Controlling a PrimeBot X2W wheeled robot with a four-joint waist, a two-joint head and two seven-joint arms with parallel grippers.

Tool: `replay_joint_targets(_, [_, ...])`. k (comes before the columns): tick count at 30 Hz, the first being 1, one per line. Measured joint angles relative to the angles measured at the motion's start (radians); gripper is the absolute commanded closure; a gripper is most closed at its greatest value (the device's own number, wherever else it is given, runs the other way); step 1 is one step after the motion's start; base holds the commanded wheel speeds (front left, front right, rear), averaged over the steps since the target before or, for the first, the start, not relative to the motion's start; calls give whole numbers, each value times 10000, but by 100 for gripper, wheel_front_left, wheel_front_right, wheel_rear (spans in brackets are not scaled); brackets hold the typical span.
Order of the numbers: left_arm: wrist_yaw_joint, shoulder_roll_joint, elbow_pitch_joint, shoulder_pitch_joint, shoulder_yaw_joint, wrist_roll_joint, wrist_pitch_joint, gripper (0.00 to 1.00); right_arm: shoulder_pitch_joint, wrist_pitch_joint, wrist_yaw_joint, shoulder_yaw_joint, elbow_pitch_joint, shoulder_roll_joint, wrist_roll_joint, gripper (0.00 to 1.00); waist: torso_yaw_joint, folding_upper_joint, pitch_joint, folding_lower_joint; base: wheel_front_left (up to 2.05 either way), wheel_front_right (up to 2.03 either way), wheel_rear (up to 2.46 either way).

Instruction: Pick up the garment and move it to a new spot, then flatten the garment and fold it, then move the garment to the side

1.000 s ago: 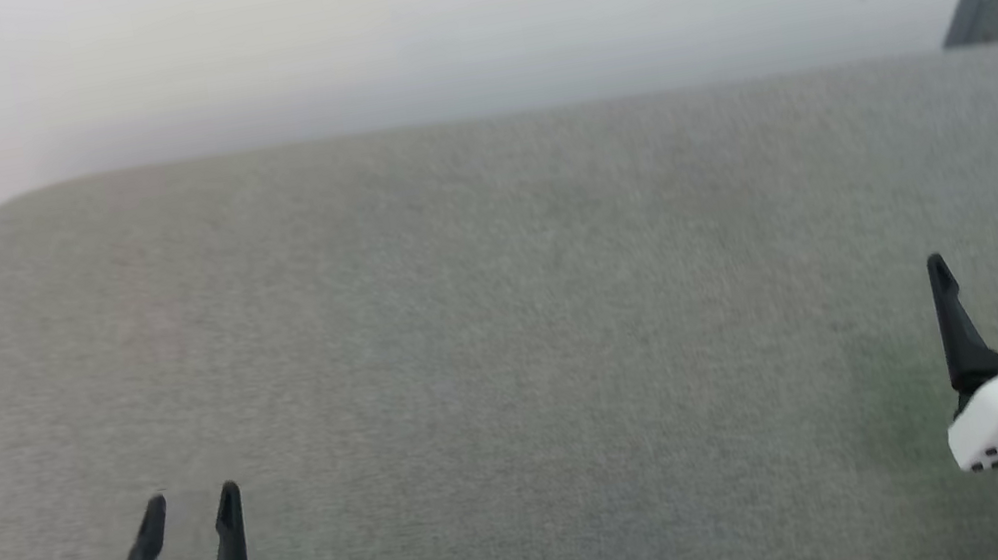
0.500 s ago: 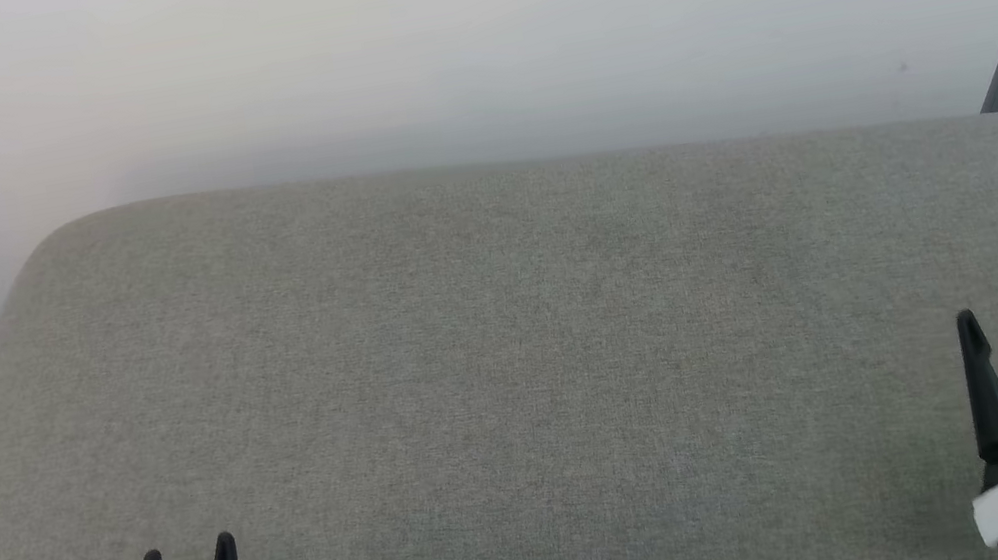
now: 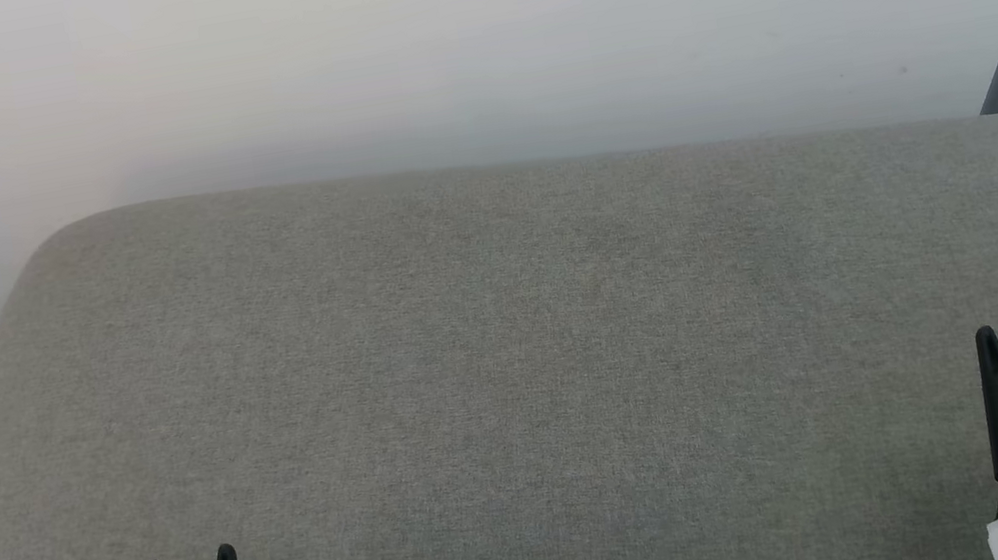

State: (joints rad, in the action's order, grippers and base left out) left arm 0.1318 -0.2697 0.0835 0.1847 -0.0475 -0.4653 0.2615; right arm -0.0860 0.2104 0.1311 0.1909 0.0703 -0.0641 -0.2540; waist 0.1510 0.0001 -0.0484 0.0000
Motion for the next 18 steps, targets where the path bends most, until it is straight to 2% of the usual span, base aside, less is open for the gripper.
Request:
replay_joint_targets(14, [0,17,-113,-3,0,-4,0,0,-14,-82,0,-134,-155,90,-4,0,-23,0,35,0,0,0,0])
replay_joint_targets(15, [0,15,-111,-3,2,-10,-2,100,-15,-82,0,-153,-182,92,-6,100,-18,0,37,0,0,0,0])
replay_joint_targets(18, [2,184,165,58,-65,-17,-29,100,-112,-92,0,-167,113,157,-17,100,-19,0,38,0,0,0,0])
